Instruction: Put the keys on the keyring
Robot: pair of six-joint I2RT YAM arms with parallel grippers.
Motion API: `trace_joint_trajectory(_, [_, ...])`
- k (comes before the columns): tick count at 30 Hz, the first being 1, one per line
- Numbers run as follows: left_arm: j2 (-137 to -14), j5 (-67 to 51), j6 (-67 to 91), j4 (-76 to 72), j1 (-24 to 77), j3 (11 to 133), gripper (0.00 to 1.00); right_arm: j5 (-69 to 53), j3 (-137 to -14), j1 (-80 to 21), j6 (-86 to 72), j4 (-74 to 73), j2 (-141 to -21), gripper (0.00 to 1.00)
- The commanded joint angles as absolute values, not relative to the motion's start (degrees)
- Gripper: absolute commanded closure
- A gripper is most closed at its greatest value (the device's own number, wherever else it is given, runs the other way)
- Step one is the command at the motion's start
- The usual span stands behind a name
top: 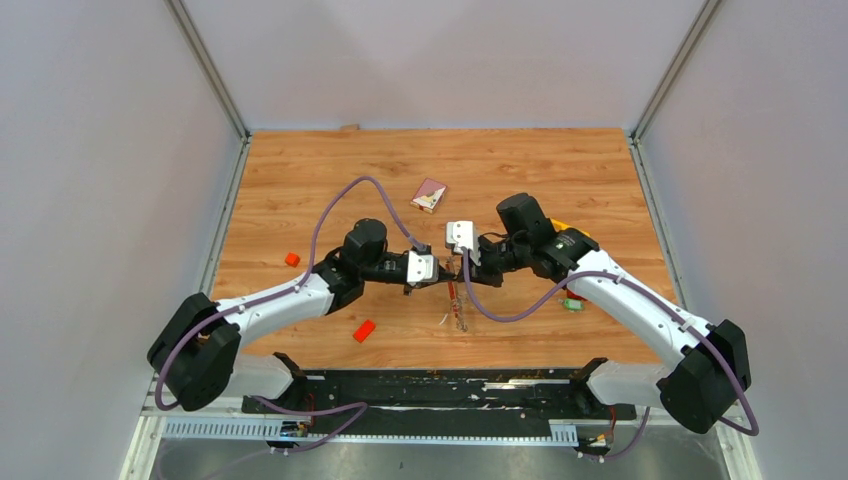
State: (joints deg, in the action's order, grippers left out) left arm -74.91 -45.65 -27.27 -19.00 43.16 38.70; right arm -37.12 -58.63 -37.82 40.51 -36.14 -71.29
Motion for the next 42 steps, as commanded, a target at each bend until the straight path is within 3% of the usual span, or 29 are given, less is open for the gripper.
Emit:
trace_joint_trajectory(1, [-75.27,-46.92,-27.59,-19.01,43.56,40.39,0.85,-38.24,-61.39,-38.15,39.80,-33.06,-71.08,1.00])
trace_joint_trajectory(8, [-75.93,-47.25,-27.72,-18.43,43.58,40.78,0.99,-38.43,-61.56,-38.21,39.65,-32.79,-71.25,1.00])
trace_joint_trajectory(16, [-74.85,-45.81,-26.59,-20.40,43.46,39.24,1.00,-37.11,-61.67,-38.04,39.15,-32.76,-70.65,0.99])
trace_joint_trajectory(23, [-72.66,-47.70,-16.37,-35.23,41.45,34.07,1.00,-37.29,-57.73,-36.14,38.57,-30.38,-66.79,0.74])
trace_joint_trajectory(27, [-72.90,-49.41,-10.96,-43.59,40.57,31.41,1.00,-39.40,-55.21,-35.43,39.33,-28.82,-63.84,0.68])
trace_joint_trajectory(42, [-76.24,-51.48,-1.34,-56.86,40.43,28.70,1.00,-47.21,-53.78,-35.34,41.70,-29.36,-62.67,0.73])
